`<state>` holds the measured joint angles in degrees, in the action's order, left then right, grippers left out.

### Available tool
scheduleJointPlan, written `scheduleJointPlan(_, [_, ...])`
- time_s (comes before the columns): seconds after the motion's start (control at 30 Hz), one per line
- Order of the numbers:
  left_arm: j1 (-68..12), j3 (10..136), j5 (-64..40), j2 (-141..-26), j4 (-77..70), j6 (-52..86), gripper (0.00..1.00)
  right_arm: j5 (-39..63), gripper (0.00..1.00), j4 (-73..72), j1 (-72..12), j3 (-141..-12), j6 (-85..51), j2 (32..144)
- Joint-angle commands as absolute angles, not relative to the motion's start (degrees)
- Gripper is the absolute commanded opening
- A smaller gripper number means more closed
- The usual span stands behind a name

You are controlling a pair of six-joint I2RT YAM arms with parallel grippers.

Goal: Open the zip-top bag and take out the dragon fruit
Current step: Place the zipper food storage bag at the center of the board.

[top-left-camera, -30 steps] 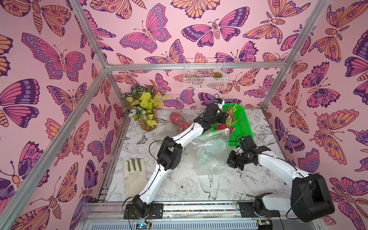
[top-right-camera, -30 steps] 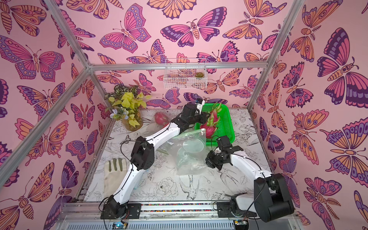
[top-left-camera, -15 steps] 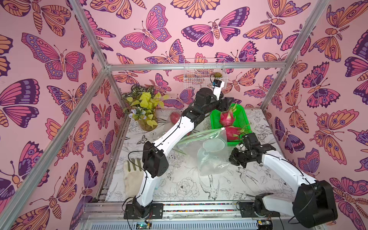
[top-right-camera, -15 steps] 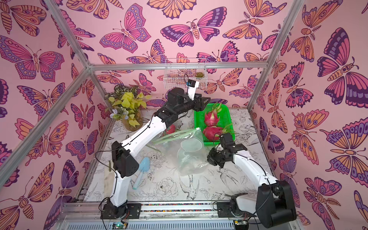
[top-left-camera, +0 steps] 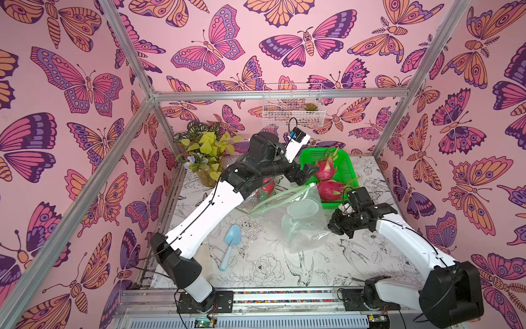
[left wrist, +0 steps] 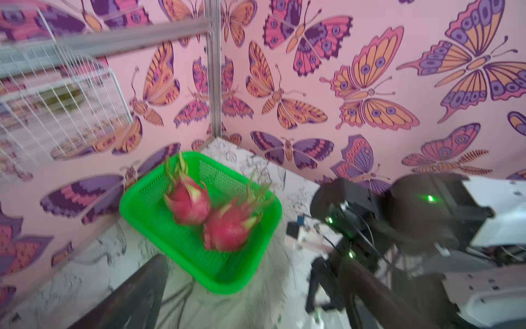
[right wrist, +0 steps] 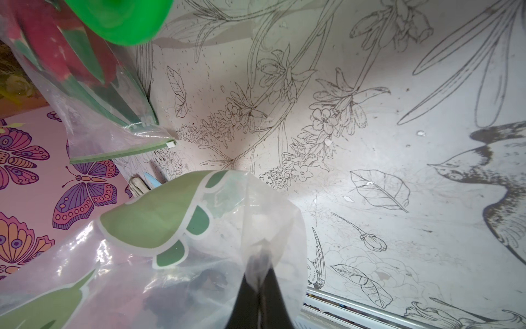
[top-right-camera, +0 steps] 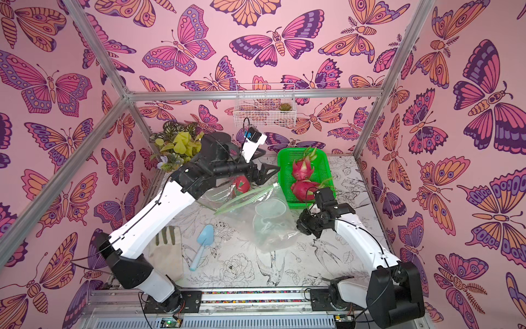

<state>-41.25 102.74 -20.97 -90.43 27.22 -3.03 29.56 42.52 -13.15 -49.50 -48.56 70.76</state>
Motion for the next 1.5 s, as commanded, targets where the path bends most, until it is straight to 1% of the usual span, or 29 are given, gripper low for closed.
scheduleJointPlan(0.0, [-40.8, 98.2, -18.0, -86.6, 39.8, -10.1, 1.00, 28.4, 0.00, 45.1, -13.0, -52.2, -47.3, 71.4])
scheduleJointPlan(0.07, [-39.8, 94.4, -17.5, -84.2, 41.8, -10.5, 1.00, 28.1, 0.00, 45.4, -13.0, -53.1, -47.1, 71.9])
scheduleJointPlan(0.17, [-37.3, 89.6, -22.2, -81.2, 42.9, -10.4, 1.00, 27.4, 0.00, 46.7, -13.1, -54.6, -46.6, 72.6])
scheduleJointPlan(0.23, [-36.1, 87.4, -23.3, -80.3, 43.4, -10.2, 1.00, 27.0, 0.00, 47.6, -13.3, -55.5, -46.4, 73.0])
scheduleJointPlan(0.3, [-35.6, 86.6, -23.9, -80.9, 44.6, -10.6, 1.00, 26.6, 0.00, 48.3, -13.4, -56.1, -46.2, 73.2])
scheduleJointPlan(0.4, [-35.6, 86.8, -27.4, -82.4, 45.6, -9.1, 1.00, 26.6, 0.00, 49.9, -13.5, -57.7, -45.7, 73.4])
scheduleJointPlan(0.47, [-35.4, 85.7, -28.0, -82.5, 44.5, -7.6, 0.98, 26.2, 0.00, 52.0, -13.5, -59.5, -44.7, 73.7])
scheduleJointPlan(0.5, [-35.0, 84.8, -28.1, -82.4, 43.3, -6.5, 0.95, 25.6, 0.01, 53.5, -13.5, -60.6, -44.0, 73.7])
scheduleJointPlan(0.57, [-33.7, 82.6, -32.0, -82.0, 40.8, -4.1, 0.85, 25.0, 0.01, 55.6, -13.4, -62.5, -42.7, 73.9])
scheduleJointPlan(0.6, [-32.9, 81.6, -34.9, -81.6, 39.4, -3.1, 0.78, 24.7, 0.02, 56.5, -13.4, -63.4, -42.2, 74.0])
scheduleJointPlan(0.67, [-31.7, 79.0, -37.8, -80.2, 35.8, -0.4, 0.61, 23.6, 0.03, 58.2, -13.3, -64.9, -41.5, 74.0])
scheduleJointPlan(0.73, [-30.7, 76.8, -39.2, -78.7, 32.9, 1.6, 0.40, 21.1, 0.05, 59.7, -13.1, -66.3, -41.4, 73.4])
scheduleJointPlan(0.8, [-30.3, 75.7, -40.5, -77.9, 30.9, 3.6, 0.24, 19.1, 0.08, 60.0, -12.8, -67.3, -41.3, 72.4])
scheduleJointPlan(0.87, [-30.3, 75.3, -41.7, -78.1, 29.1, 5.8, 0.16, 17.5, 0.15, 61.0, -12.4, -68.8, -41.0, 71.4])
scheduleJointPlan(0.9, [-30.3, 75.5, -42.3, -78.7, 28.6, 7.6, 0.12, 16.1, 0.22, 62.0, -12.2, -70.2, -40.7, 70.9])
scheduleJointPlan(0.93, [-30.5, 75.7, -43.0, -79.3, 27.7, 9.3, 0.09, 14.0, 0.30, 63.6, -11.9, -71.9, -40.2, 70.6])
scheduleJointPlan(1.03, [-32.1, 75.8, -43.2, -81.8, 23.4, 14.5, 0.02, 5.0, 0.42, 68.6, -10.9, -78.1, -39.1, 69.1])
scheduleJointPlan(1.1, [-33.9, 75.2, -41.6, -83.3, 19.1, 18.0, 0.00, -1.6, 0.51, 70.1, -10.3, -81.3, -38.9, 67.0])
scheduleJointPlan(1.23, [-37.8, 75.4, -39.4, -88.3, 8.3, 26.8, 0.00, -7.2, 0.60, 70.4, -7.7, -85.5, -37.2, 62.7])
scheduleJointPlan(1.33, [-39.5, 76.5, -38.2, -93.4, 1.7, 34.3, 0.00, -9.0, 0.63, 70.6, -7.0, -88.3, -36.4, 61.4])
scheduleJointPlan(1.47, [-42.6, 76.9, -33.2, -98.5, -6.4, 43.8, 0.00, -8.0, 0.63, 70.8, -7.0, -90.8, -36.1, 61.7])
